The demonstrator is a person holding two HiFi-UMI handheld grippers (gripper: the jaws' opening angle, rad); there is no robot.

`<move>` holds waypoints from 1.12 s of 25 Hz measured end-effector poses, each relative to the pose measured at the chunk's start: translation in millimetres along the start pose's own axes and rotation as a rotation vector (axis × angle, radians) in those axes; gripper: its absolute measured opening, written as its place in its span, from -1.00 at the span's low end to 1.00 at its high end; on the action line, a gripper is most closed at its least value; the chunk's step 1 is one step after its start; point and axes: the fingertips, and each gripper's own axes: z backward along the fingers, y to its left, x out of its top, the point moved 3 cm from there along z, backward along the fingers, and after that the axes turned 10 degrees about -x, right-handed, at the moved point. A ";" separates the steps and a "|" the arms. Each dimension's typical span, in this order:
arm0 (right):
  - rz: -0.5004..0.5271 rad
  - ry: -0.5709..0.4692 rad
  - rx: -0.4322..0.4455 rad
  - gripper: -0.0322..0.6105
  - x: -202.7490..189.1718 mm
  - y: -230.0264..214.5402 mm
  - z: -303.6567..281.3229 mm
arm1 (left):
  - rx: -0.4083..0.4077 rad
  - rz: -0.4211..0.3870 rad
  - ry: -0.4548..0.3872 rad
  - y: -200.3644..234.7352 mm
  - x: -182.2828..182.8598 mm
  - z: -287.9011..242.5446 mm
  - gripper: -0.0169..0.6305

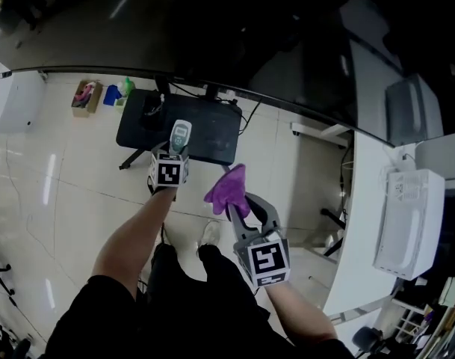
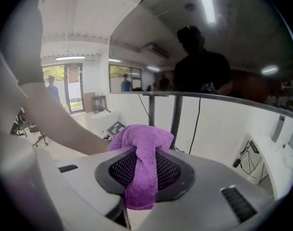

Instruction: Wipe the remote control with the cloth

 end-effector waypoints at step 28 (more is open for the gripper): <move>0.115 0.161 -0.021 -0.57 -73.5 -33.0 -185.9 | 0.065 0.121 0.030 38.1 -32.4 -8.5 -0.14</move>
